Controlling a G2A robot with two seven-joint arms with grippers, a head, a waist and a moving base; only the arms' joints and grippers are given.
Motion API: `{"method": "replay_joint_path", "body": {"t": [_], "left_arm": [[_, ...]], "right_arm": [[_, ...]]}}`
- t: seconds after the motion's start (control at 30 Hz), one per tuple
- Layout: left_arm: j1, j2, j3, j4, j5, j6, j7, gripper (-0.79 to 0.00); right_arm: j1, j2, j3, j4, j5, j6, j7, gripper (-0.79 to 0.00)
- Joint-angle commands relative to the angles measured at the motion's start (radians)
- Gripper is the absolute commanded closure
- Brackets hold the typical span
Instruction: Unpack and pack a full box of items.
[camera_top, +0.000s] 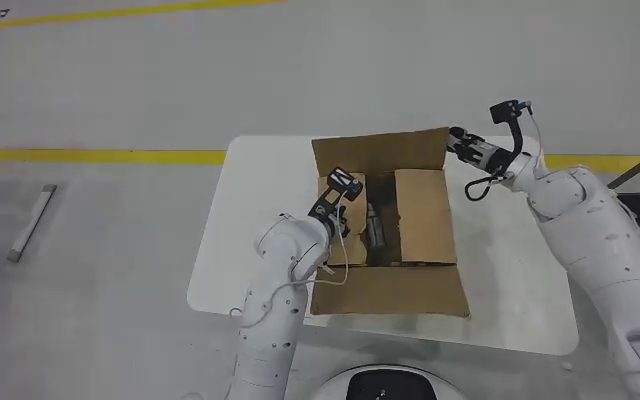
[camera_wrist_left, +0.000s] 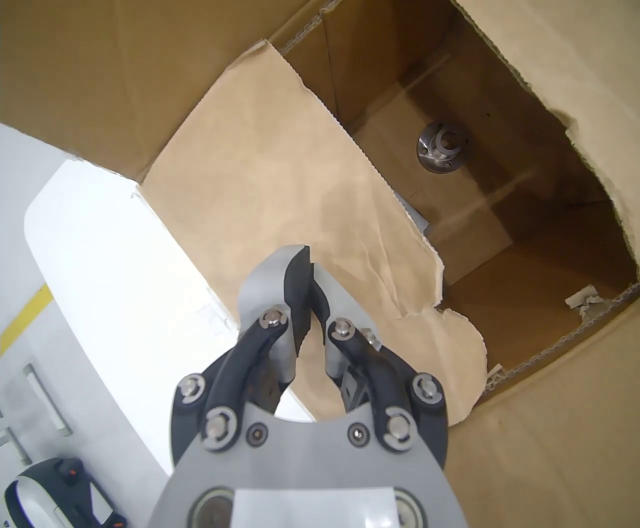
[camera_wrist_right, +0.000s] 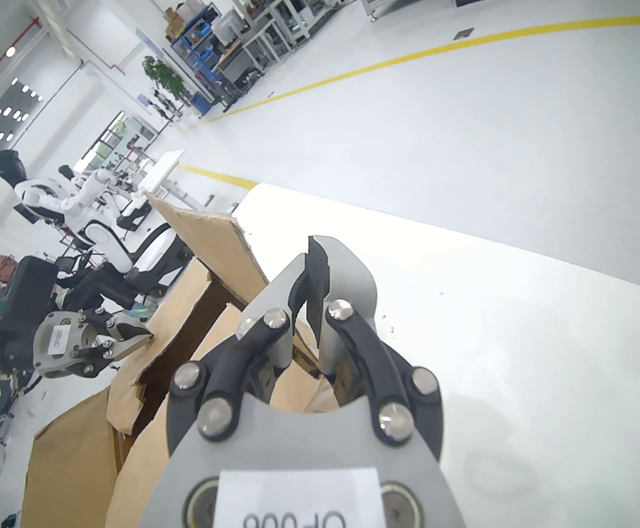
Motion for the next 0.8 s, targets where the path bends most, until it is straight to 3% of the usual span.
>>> {"method": "replay_joint_path", "body": {"t": [0.0, 0.03, 0.07, 0.1, 0.13, 0.5, 0.77], "left_arm": [[-0.002, 0.002, 0.002, 0.001, 0.000, 0.003, 0.003, -0.139], [-0.003, 0.003, 0.003, 0.001, 0.001, 0.006, 0.004, -0.332], [-0.003, 0.004, 0.001, -0.002, -0.002, 0.010, 0.005, -0.388], [-0.003, 0.006, 0.001, -0.006, -0.002, 0.011, 0.004, -0.508], [-0.001, 0.007, -0.002, -0.012, 0.001, 0.018, 0.002, -0.770], [0.031, 0.029, -0.062, -0.086, 0.005, 0.050, -0.028, -0.785], [0.137, 0.052, -0.165, -0.293, -0.020, 0.067, -0.060, -0.785]], "right_arm": [[-0.012, 0.005, 0.008, -0.010, -0.009, -0.035, -0.009, 0.000], [-0.018, 0.008, 0.012, -0.016, -0.015, -0.051, -0.009, 0.000], [-0.024, 0.012, 0.018, -0.024, -0.024, -0.064, -0.008, 0.000], [-0.031, 0.015, 0.025, -0.033, -0.028, -0.077, -0.011, 0.000], [-0.040, 0.019, 0.031, -0.044, -0.034, -0.092, -0.011, 0.000], [-0.145, 0.056, 0.084, -0.200, -0.098, -0.171, 0.032, 0.000], [-0.229, 0.073, 0.096, -0.326, -0.153, -0.169, 0.060, 0.000]]}}
